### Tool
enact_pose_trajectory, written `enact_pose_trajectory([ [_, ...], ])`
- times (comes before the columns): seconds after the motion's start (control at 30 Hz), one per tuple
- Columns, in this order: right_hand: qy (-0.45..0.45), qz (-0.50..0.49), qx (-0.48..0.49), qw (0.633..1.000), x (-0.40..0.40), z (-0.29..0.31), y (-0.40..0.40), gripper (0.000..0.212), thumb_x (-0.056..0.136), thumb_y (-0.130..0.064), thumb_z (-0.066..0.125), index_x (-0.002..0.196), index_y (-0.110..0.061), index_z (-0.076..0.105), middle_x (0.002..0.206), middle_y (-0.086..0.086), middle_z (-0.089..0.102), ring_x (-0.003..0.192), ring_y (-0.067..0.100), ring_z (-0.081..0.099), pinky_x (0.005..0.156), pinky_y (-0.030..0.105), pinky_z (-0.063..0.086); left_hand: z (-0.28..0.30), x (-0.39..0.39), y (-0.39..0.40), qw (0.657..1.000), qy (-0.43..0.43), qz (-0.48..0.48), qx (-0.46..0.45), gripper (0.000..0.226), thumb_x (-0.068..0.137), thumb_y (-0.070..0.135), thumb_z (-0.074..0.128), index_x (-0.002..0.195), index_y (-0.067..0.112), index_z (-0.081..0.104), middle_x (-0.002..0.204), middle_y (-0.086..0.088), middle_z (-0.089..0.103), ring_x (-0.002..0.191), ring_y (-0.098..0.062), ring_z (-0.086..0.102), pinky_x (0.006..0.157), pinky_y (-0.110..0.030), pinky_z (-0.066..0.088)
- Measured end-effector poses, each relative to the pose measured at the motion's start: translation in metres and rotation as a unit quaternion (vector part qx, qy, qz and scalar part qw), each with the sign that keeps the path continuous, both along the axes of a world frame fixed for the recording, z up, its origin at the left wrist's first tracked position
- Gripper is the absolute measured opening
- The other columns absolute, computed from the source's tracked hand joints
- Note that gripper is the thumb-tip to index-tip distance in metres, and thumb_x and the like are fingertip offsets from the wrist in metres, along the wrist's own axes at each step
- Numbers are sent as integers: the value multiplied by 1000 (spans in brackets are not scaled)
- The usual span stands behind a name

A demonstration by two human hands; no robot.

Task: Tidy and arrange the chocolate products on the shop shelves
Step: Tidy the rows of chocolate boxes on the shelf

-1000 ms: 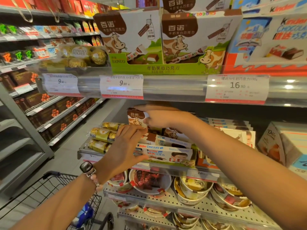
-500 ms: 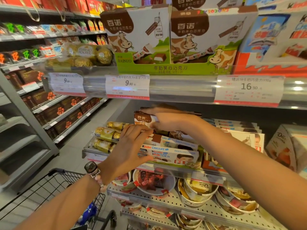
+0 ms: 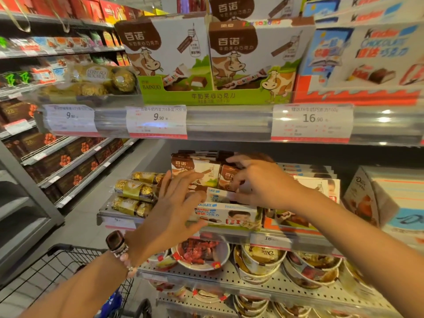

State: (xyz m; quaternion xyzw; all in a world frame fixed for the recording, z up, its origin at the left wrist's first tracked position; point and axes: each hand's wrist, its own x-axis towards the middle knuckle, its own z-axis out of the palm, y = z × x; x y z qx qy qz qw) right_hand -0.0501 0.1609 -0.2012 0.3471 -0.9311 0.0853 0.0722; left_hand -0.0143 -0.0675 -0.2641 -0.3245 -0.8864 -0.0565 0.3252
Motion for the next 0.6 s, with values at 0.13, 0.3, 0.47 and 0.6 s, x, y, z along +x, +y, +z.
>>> enact_pose_trajectory([
  [0.13, -16, -28, 14, 999, 1, -3, -1, 25, 79, -53, 63, 84, -30, 73, 154, -9, 25, 133, 12, 36, 109, 41, 23, 4, -1, 12, 999, 10, -15, -36, 51, 54, 39, 86, 95, 15, 68, 131, -8, 39, 126, -31, 33, 99, -66, 27],
  [0.3, -26, -34, 28, 999, -1, -3, -10, 23, 80, -42, 66, 78, -21, 73, 153, -6, 26, 118, 18, 50, 97, 40, 43, 7, -1, 24, 997, -6, 43, -56, 41, 48, 36, 89, 78, 14, 72, 120, -14, 60, 121, -28, 33, 92, -70, 31],
  [0.47, -21, -10, -48, 999, 2, -16, -5, 16, 83, -33, 65, 84, -19, 73, 151, -4, 28, 122, 19, 49, 95, 38, 44, 8, -2, 22, 998, -19, 25, -55, 39, 50, 33, 89, 77, 14, 69, 111, -11, 63, 118, -22, 38, 96, -66, 22],
  [0.6, 6, 8, -96, 995, 2, -22, -3, 23, 88, -34, 59, 88, -12, 69, 149, -5, 32, 111, 19, 57, 87, 39, 48, 16, -3, 20, 996, -49, 31, -67, 34, 56, 32, 88, 74, 12, 66, 110, -11, 61, 112, -30, 56, 95, -70, 27],
])
